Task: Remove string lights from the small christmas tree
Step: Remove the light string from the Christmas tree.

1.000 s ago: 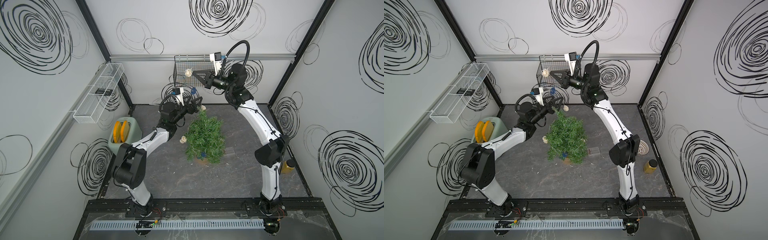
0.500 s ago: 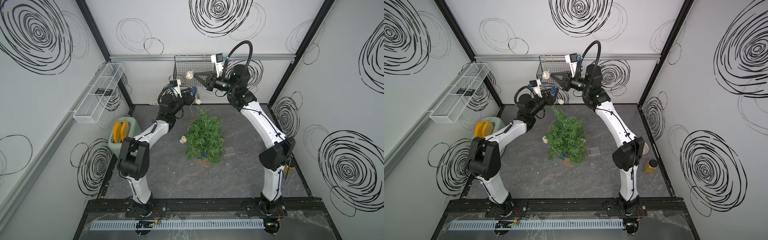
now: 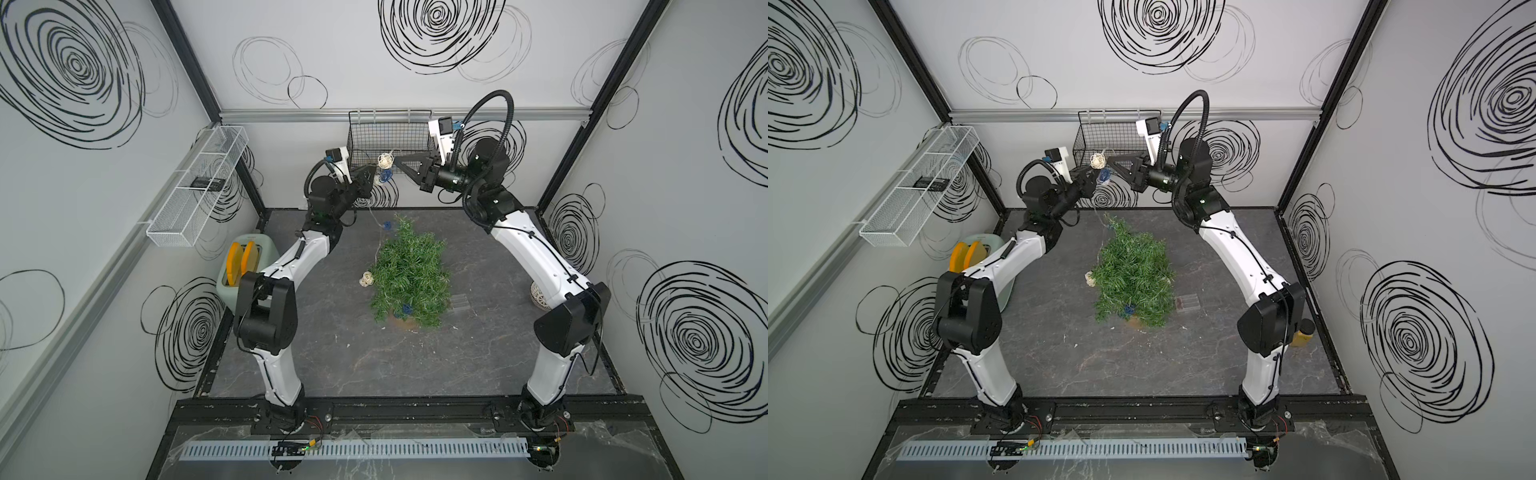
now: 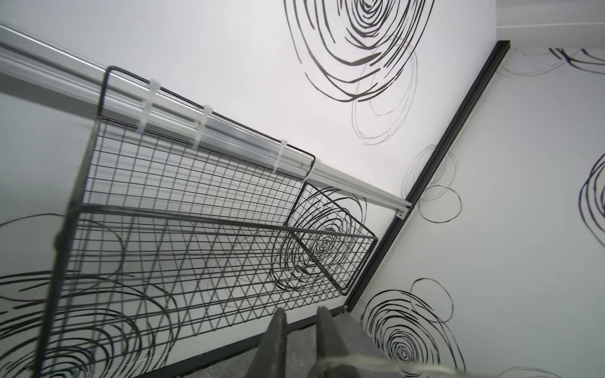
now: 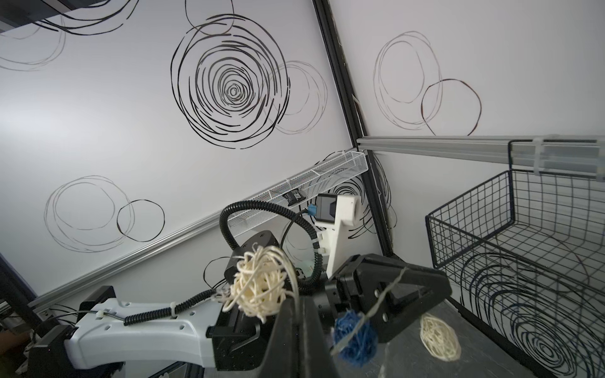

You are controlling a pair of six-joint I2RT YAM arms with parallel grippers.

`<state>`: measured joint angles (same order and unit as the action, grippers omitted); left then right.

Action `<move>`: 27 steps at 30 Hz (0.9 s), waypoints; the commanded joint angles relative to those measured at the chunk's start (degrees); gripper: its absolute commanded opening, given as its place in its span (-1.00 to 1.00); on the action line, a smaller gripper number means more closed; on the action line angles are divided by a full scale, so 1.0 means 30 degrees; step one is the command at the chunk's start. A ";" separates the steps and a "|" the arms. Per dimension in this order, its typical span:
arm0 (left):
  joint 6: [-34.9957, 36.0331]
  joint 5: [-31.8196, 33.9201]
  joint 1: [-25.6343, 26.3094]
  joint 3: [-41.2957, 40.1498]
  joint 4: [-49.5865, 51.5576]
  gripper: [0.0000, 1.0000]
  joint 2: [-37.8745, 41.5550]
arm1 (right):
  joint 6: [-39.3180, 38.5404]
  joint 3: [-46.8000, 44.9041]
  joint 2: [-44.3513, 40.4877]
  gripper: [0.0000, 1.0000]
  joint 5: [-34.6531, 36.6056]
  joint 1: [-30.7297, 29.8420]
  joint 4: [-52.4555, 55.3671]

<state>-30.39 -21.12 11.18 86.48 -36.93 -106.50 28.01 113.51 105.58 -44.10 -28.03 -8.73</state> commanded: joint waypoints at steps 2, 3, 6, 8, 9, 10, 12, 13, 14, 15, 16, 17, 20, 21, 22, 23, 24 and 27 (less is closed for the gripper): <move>-0.0556 0.0003 -0.0497 -0.0348 -0.1130 -0.80 0.1105 | -0.0137 -0.0388 -0.1030 -1.00 0.0196 0.0032 -0.0773; -0.0645 0.0036 -0.0530 -0.0539 -0.1222 -0.84 0.1270 | -0.0135 -0.0381 -0.1032 -1.00 0.0279 0.0028 -0.0604; -0.0884 0.0039 -0.0616 -0.1220 -0.1517 -1.00 0.1880 | -0.0057 -0.0419 -0.1065 -1.00 0.0544 0.0053 0.0080; -0.0863 0.0148 -0.0647 -0.1778 -0.1628 -1.00 0.2447 | -0.0006 -0.0436 -0.1119 -0.91 0.1023 0.0028 0.0727; -0.0856 0.0166 -0.0651 -0.2003 -0.1692 -1.00 0.2698 | 0.0024 -0.0438 -0.1121 -0.81 0.1366 0.0049 0.1101; -0.0831 0.0186 -0.0682 -0.2224 -0.1675 -1.00 0.2949 | 0.0069 -0.0423 -0.1121 -0.69 0.1750 0.0039 0.1562; -0.0797 0.0200 -0.0731 -0.2561 -0.1524 -1.00 0.3360 | 0.0119 -0.0341 -0.1041 -0.40 0.2532 0.0028 0.2341; -0.0772 0.0263 -0.0753 -0.2748 -0.1392 -1.00 0.3564 | 0.0181 -0.0286 -0.1005 -0.21 0.2843 0.0036 0.2765; -0.0768 0.0352 -0.0775 -0.2927 -0.1266 -1.00 0.3796 | 0.0239 -0.0298 -0.1004 -0.02 0.3071 0.0037 0.3053; -0.0754 0.0389 -0.0792 -0.3076 -0.1165 -1.00 0.3990 | 0.0286 -0.0332 -0.1004 0.16 0.3288 0.0037 0.3309; -0.0659 0.0549 -0.0797 -0.3208 -0.0964 -1.00 0.4211 | 0.0331 -0.0307 -0.1019 0.28 0.3570 0.0037 0.3649; -0.0568 0.0665 -0.0824 -0.3274 -0.0777 -1.00 0.4418 | 0.0360 -0.0376 -0.1104 0.33 0.3743 0.0085 0.3847; -0.0435 0.0951 -0.1012 -0.3345 -0.0224 -1.00 0.4968 | 0.0361 -0.1237 -0.1808 0.42 0.4414 0.0116 0.3774; -0.0495 0.0959 -0.1131 -0.3337 -0.0059 -1.00 0.5121 | 0.0361 -0.1615 -0.2154 0.45 0.4614 0.0169 0.3598; -0.0587 0.1006 -0.1268 -0.3338 0.0175 -1.00 0.5335 | 0.0378 -0.2106 -0.2569 0.47 0.4905 0.0243 0.3446; -0.0690 0.1006 -0.1392 -0.3363 0.0261 -1.00 0.5580 | 0.0361 -0.2607 -0.3039 0.49 0.5231 0.0356 0.3338; -0.0736 0.1043 -0.1482 -0.3395 0.0436 -1.00 0.5789 | 0.0357 -0.3057 -0.3446 0.50 0.5478 0.0425 0.3189; -0.0657 0.1231 -0.1674 -0.3527 0.0934 -1.00 0.6574 | 0.0519 -0.4800 -0.4924 0.53 0.6005 0.0756 0.2618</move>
<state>-32.16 -18.50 6.96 76.51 -33.50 -89.97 29.15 101.32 95.77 -28.99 -26.72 1.74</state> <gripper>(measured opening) 0.051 0.763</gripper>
